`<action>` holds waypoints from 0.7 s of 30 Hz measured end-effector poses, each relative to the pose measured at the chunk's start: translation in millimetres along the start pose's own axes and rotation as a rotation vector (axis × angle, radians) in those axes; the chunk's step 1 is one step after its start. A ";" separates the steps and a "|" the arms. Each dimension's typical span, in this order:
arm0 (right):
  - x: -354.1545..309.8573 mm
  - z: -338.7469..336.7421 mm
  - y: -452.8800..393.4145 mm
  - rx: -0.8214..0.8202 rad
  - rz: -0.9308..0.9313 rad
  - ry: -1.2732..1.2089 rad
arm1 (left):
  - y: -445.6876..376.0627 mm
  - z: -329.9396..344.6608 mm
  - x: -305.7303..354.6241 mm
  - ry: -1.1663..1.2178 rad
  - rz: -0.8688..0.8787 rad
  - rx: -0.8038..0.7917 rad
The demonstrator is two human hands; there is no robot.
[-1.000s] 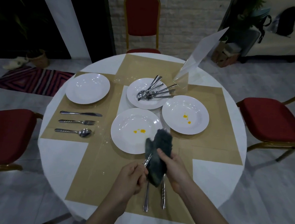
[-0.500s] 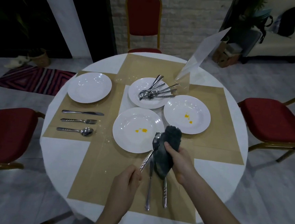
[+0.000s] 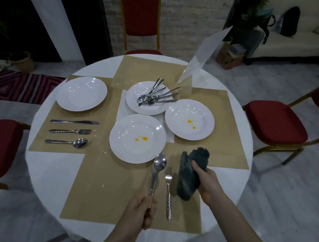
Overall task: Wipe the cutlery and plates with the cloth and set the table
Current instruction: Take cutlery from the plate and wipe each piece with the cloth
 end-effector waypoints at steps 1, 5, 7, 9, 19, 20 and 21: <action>4.0 -14.1 -2.2 0.010 0.017 -0.018 | -2.6 7.4 -10.0 0.013 -0.026 -0.029; 30.0 -57.7 -5.1 0.061 0.096 -0.100 | -15.1 38.8 -42.5 -0.116 -0.155 -0.106; 40.1 -68.7 -2.6 0.052 0.109 -0.147 | -22.5 55.2 -50.6 -0.200 -0.196 -0.131; 45.9 -73.7 1.4 0.004 0.092 -0.202 | -28.3 70.8 -53.8 -0.259 -0.218 -0.147; 53.9 -91.7 -0.4 0.074 0.109 -0.088 | -44.8 102.1 -56.6 -0.599 -0.126 -0.257; 54.0 -92.7 -1.8 0.084 0.112 -0.070 | -46.4 101.7 -57.3 -0.623 -0.130 -0.271; 53.7 -93.3 -2.7 0.091 0.111 -0.058 | -48.2 101.4 -57.6 -0.647 -0.136 -0.285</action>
Point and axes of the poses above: each hand's wrist, its own y-axis away from the middle knuckle, its own z-axis out of the palm, x = y × z, the point moved 6 cm from there along -y, towards the middle knuckle, and after that the axes turned 8 degrees about z, right-handed, at the moved point
